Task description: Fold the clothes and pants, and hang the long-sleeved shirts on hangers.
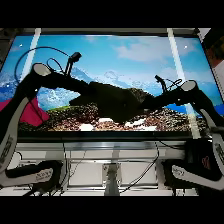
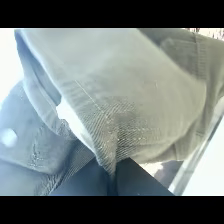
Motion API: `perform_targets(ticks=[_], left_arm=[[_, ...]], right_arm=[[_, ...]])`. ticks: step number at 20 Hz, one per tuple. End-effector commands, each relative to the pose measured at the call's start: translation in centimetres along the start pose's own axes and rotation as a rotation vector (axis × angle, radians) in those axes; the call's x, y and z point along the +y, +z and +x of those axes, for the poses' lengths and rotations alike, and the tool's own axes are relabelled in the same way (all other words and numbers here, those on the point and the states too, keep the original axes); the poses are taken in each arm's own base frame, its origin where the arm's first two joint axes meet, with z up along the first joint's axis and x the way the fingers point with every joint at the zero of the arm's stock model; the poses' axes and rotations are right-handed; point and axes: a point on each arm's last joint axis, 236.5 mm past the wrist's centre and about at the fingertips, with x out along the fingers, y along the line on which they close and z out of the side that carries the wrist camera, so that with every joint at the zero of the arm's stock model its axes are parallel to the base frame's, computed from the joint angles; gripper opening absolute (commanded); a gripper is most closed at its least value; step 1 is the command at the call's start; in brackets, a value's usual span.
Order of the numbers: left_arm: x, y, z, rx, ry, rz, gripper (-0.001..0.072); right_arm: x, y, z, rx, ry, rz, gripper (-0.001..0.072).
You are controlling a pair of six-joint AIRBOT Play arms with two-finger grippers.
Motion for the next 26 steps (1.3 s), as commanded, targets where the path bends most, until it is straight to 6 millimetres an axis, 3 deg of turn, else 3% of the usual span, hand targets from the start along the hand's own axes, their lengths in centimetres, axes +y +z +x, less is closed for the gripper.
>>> perform_targets(ticks=[1,5,7,9,11,13,16,18,20,21,22,24,26], left_arm=[[-3.1,3.0,-5.4,-0.08,0.169,0.172,0.0013],[-6.7,3.7,-9.1,-0.121,0.271,0.173,0.0013],[-6.8,3.3,-9.6,-0.113,0.32,0.119,0.0013],[-5.4,2.7,-9.5,-0.09,0.397,0.047,0.0013],[-2.3,3.1,-9.4,-0.108,0.515,-0.037,0.0014],[1.0,3.1,-8.0,-0.103,0.585,-0.093,0.0015],[5.9,1.4,-2.4,-0.014,0.609,-0.116,0.0016],[9.5,1.5,1.6,-0.038,0.625,-0.107,0.0017],[12.7,3.3,4.0,-0.157,0.648,-0.088,0.0067],[13.9,4.3,4.4,-0.229,0.657,-0.105,0.0252],[15.0,5.2,4.0,-0.307,0.663,-0.168,0.0392],[16.8,6.1,1.7,-0.426,0.671,-0.319,0.0393],[18.6,5.6,-1.0,-0.45,0.703,-0.392,0.0394]], right_arm=[[6.5,-1.8,-3.7,-0.109,0.019,-0.082,0.0017],[12.6,-6.0,-4.9,-0.121,0.066,-0.133,0.0017],[14.3,-6.5,-5.4,-0.156,0.089,-0.118,0.0017],[15.4,-5.6,-6.1,-0.207,0.103,-0.121,0.0017],[15.9,-2.3,-7.2,-0.33,0.098,-0.122,0.0018],[14.8,2.0,-8.0,-0.467,0.055,-0.091,0.0018],[11.0,8.0,-6.0,-0.569,0.014,0.061,0.0019],[7.8,13.9,-5.1,-0.728,0.0,0.139,0.0019],[4.6,21.2,-8.3,-1.072,0.063,0.277,0.0065],[2.8,23.6,-10.3,-1.226,0.093,0.353,0.0337],[1.6,24.6,-10.9,-1.28,0.099,0.395,0.0506],[0.9,25.1,-9.5,-1.214,0.036,0.336,0.0513],[0.3,24.4,-8.3,-1.105,-0.051,0.241,0.0513]])
